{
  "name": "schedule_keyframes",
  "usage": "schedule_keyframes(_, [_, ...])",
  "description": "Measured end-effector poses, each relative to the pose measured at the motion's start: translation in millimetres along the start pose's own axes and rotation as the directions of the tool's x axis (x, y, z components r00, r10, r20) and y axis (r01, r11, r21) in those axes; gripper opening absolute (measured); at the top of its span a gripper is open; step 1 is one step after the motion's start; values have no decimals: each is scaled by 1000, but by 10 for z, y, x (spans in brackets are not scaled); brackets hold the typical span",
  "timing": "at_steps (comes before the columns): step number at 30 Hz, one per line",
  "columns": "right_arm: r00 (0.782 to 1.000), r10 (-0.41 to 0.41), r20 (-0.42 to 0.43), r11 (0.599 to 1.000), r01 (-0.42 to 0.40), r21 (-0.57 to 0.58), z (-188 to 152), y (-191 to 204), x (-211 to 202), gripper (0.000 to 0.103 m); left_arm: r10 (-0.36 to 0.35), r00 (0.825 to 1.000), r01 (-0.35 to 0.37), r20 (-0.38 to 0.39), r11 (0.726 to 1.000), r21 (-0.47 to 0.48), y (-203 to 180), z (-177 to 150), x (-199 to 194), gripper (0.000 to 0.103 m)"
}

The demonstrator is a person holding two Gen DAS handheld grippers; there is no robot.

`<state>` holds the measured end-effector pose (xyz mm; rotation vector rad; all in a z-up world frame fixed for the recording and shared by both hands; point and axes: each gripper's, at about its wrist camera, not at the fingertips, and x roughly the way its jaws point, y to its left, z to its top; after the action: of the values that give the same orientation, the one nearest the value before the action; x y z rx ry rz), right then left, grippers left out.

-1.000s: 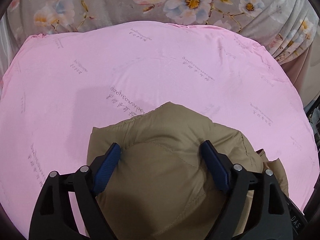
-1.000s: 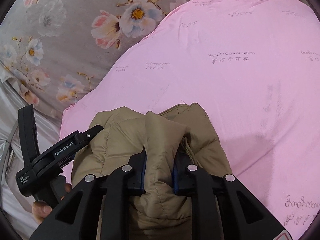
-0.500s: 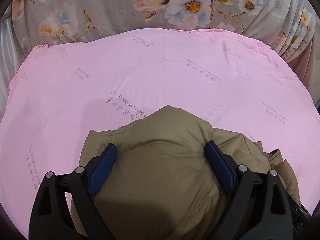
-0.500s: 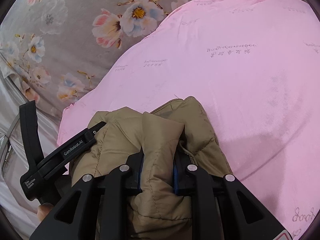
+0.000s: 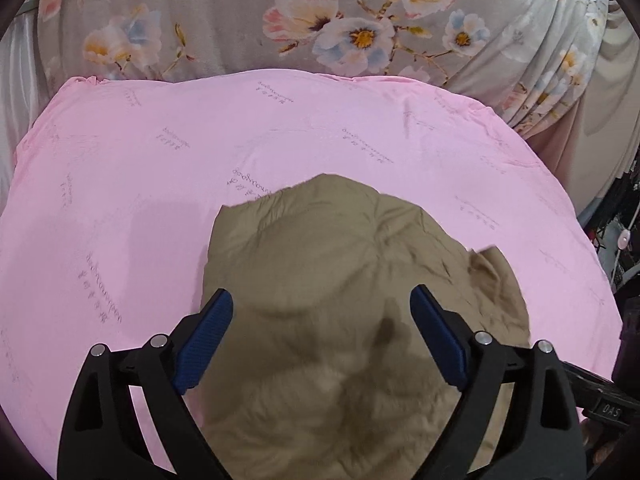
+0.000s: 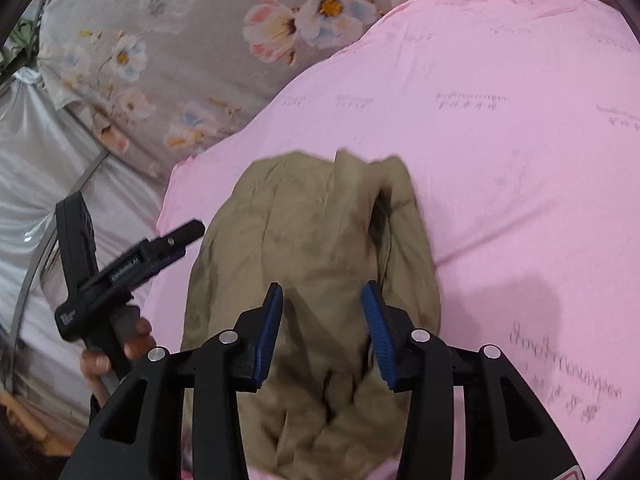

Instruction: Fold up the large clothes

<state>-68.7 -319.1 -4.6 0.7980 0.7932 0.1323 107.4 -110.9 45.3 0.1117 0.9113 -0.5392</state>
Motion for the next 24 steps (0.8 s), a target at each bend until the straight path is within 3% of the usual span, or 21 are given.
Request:
schedule_keyframes(2, [997, 53, -53, 998, -54, -12, -210, 35, -15, 42, -33, 999, 32, -17, 999, -19, 11, -162, -116, 88])
schedule_keyframes(5, [994, -24, -108, 993, 10, -121, -495, 182, 65, 42, -32, 998, 31, -47, 999, -33, -16, -370, -140, 87])
schedule_keyframes(7, [993, -67, -96, 986, 51, -159, -581, 217, 101, 42, -16, 996, 14, -83, 1000, -25, -38, -485, -59, 87])
schedule_keyframes(9, [994, -84, -70, 987, 73, -143, -588, 189, 91, 35, 22, 997, -23, -77, 1000, -7, -59, -556, -14, 88])
schedule_keyframes(11, [994, -107, -33, 983, 101, -150, -594, 187, 27, 5, 57, 997, -56, -60, 998, 21, -126, -621, -16, 88])
schedule_keyframes(16, [993, -92, 78, 992, 98, -84, -636, 124, -310, 2, 81, 995, -78, -58, 996, 40, -130, -648, 10, 88])
schedule_keyframes(19, [988, -153, 39, 985, 155, -69, -710, 69, -181, 2, 99, 994, -96, -43, 993, 61, -188, -696, 4, 88])
schedule_keyframes(24, [984, -180, -2, 984, 180, -11, -784, -59, 138, 2, 129, 992, -127, -17, 988, 85, -260, -783, 16, 88])
